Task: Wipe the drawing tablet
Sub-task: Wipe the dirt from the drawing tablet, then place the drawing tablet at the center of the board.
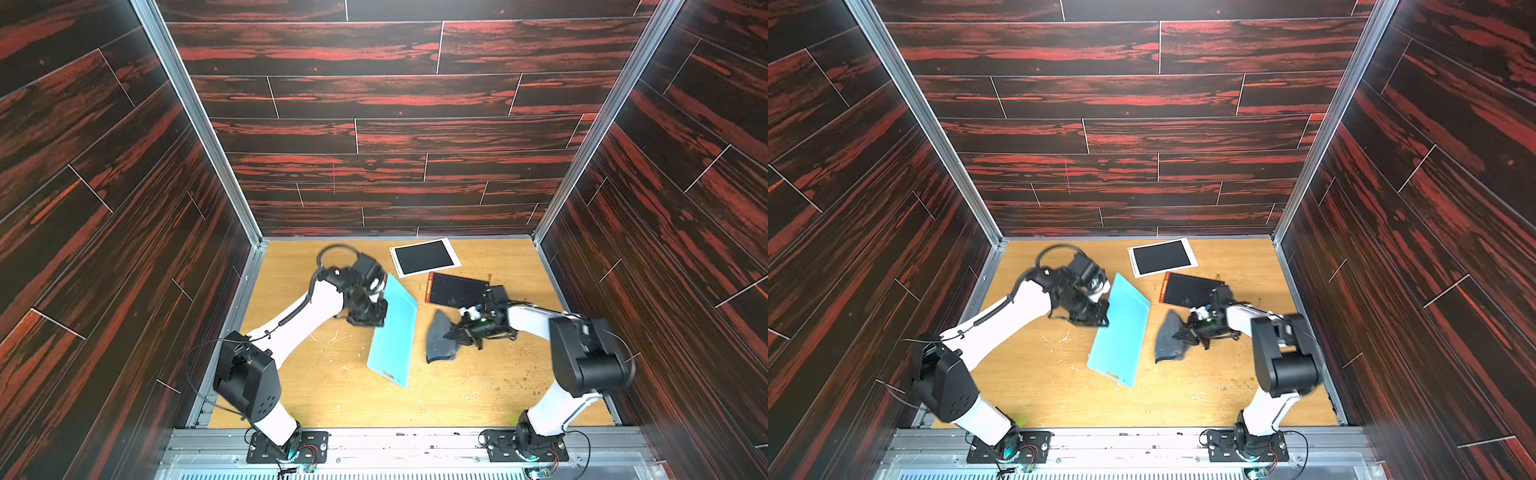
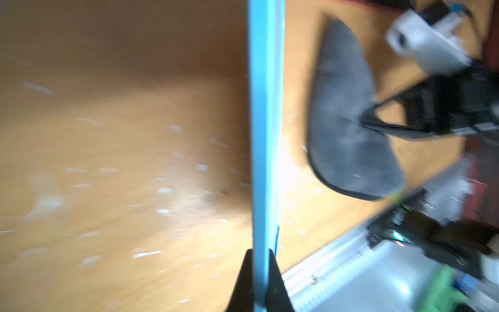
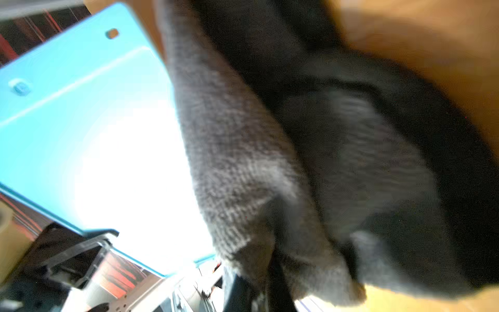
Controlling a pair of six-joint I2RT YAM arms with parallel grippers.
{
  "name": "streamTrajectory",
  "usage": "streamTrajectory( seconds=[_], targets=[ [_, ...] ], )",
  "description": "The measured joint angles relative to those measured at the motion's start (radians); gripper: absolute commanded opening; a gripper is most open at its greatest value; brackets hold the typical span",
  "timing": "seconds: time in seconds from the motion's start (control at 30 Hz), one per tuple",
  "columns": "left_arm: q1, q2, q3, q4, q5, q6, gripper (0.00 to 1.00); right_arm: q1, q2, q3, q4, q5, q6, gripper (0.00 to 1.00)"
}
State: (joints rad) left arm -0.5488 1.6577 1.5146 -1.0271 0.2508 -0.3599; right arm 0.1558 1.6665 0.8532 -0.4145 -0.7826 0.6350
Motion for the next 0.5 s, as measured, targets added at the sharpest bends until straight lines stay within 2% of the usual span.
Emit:
streamTrajectory(
  seconds=[0.17,0.27,0.4,0.5],
  targets=[
    [-0.005,0.138,0.365,-0.202,-0.372,0.184,0.00,-0.006,-0.163,0.117,-0.048,0.195,-0.021,0.00],
    [-0.013,0.177,0.456,-0.233,-0.584,0.277,0.00,-0.026,-0.210,0.171,-0.072,0.335,-0.026,0.00],
    [-0.024,0.200,0.498,-0.204,-0.840,0.452,0.00,-0.073,-0.242,0.173,-0.096,0.417,-0.024,0.00],
    [-0.041,0.152,0.331,-0.009,-0.995,0.710,0.00,-0.093,-0.253,0.169,-0.121,0.444,-0.022,0.00]
  ],
)
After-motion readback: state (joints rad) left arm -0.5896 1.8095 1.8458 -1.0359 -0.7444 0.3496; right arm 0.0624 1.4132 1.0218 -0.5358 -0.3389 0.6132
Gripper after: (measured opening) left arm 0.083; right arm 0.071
